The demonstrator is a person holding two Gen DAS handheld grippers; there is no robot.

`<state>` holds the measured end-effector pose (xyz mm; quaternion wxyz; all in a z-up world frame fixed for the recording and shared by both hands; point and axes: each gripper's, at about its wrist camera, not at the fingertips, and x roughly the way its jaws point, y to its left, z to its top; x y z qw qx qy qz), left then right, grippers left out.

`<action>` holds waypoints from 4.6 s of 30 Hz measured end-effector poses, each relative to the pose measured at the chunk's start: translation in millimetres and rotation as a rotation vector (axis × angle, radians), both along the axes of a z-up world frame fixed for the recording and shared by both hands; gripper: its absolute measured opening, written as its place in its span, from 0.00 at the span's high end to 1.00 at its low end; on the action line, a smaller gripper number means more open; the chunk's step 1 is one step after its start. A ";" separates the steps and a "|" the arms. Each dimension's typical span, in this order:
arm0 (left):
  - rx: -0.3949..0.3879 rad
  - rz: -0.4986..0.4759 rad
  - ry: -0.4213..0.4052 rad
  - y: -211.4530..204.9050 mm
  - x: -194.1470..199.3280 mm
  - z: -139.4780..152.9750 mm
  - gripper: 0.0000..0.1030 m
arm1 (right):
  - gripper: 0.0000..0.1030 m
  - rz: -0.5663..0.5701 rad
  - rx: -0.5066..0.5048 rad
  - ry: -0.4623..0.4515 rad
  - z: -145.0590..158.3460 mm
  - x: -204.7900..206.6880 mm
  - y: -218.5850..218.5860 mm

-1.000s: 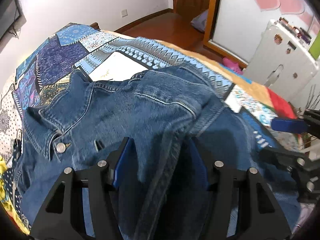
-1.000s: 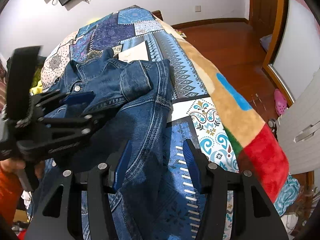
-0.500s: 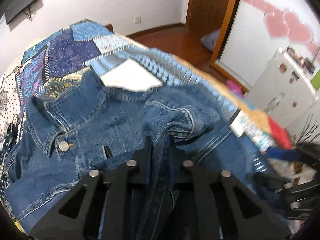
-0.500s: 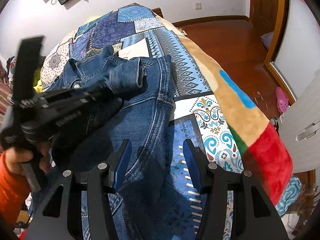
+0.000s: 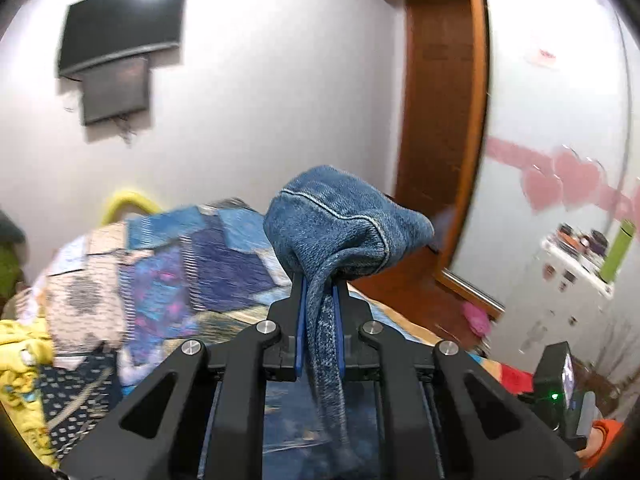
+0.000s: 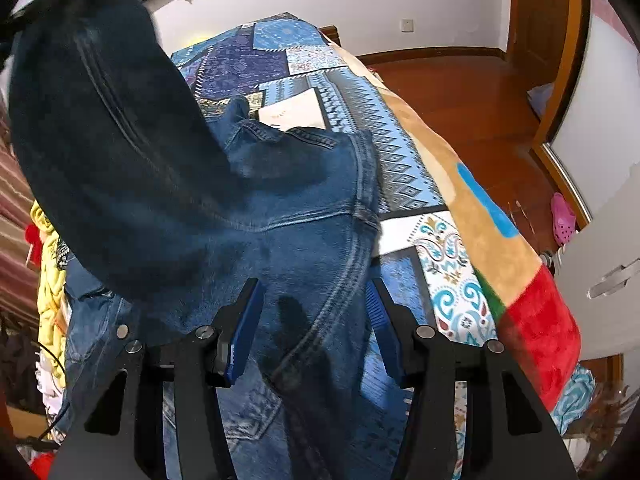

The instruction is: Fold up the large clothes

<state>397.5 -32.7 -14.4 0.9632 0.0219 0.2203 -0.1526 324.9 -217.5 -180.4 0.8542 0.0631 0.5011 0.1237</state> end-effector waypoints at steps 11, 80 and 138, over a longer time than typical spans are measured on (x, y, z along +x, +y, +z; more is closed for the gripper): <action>-0.078 0.231 0.271 140.5 -22.0 -102.2 0.90 | 0.52 0.059 -0.060 0.076 -25.5 4.3 29.4; -0.450 0.344 0.800 228.9 -288.9 -266.3 0.37 | 0.36 0.043 -0.048 0.111 -32.2 -152.5 -16.1; -0.215 0.511 0.535 257.5 -5.2 -211.8 0.83 | 0.91 0.125 -0.032 -0.063 -29.1 124.8 53.4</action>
